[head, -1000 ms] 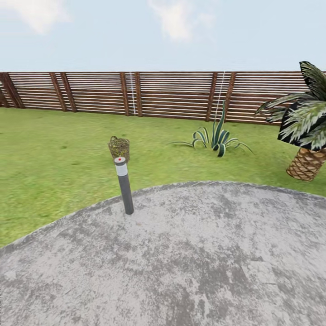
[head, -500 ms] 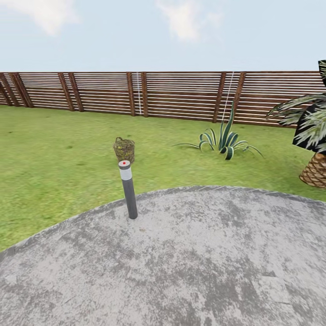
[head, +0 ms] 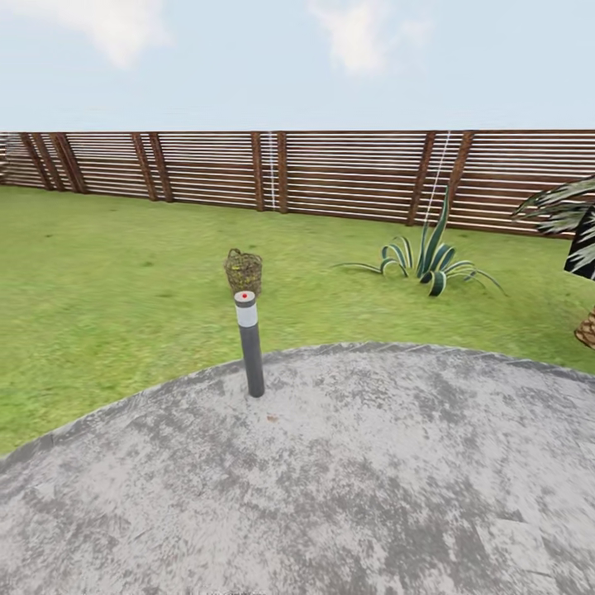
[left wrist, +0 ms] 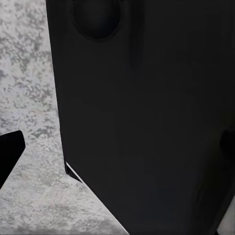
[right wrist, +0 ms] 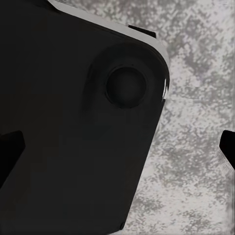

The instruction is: Take the three Easter eggs out of the wicker basket on the lawn in the garden, then place them on the lawn next to a single tree (choose any tree) so that all three eggs are next to the same tree and none are left in the basket.

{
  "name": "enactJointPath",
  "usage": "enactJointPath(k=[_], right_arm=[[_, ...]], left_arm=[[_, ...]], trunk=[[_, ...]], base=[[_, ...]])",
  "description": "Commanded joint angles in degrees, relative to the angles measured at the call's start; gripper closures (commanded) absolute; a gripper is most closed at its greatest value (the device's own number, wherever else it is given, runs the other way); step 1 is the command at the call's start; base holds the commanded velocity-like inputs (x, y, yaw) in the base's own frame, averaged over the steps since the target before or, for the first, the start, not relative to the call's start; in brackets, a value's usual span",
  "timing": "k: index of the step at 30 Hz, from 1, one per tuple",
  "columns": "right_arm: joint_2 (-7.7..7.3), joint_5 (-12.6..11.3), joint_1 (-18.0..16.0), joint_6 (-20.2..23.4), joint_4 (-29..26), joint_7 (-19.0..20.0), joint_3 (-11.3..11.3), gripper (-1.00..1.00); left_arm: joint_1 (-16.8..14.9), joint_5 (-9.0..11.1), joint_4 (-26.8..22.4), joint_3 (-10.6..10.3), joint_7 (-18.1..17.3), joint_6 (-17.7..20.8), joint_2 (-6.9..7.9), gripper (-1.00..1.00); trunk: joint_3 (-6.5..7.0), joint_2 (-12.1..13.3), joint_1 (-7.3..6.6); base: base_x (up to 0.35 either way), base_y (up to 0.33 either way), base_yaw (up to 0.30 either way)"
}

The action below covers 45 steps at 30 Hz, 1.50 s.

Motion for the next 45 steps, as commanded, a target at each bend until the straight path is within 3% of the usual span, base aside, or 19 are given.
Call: enactJointPath(k=[1,29,45], right_arm=[[-0.01,0.2,0.0,-0.2,0.0,0.0,0.0,-1.00],[-0.01,0.2,0.0,-0.2,0.0,0.0,0.0,-1.00],[-0.01,0.2,0.0,-0.3,0.0,0.0,0.0,-1.00]], left_arm=[[0.0,0.0,0.0,0.1,0.0,0.0,-0.01,-1.00],[0.0,0.0,0.0,0.1,0.0,0.0,0.04,-1.00],[0.0,0.0,0.1,0.0,0.0,0.0,-0.01,-1.00]], trunk=[[-0.04,0.0,0.00],[-0.04,0.0,0.00],[-0.04,0.0,0.00]], base=[[0.000,0.000,0.290],[0.002,0.000,0.292],[0.310,0.000,0.290]])
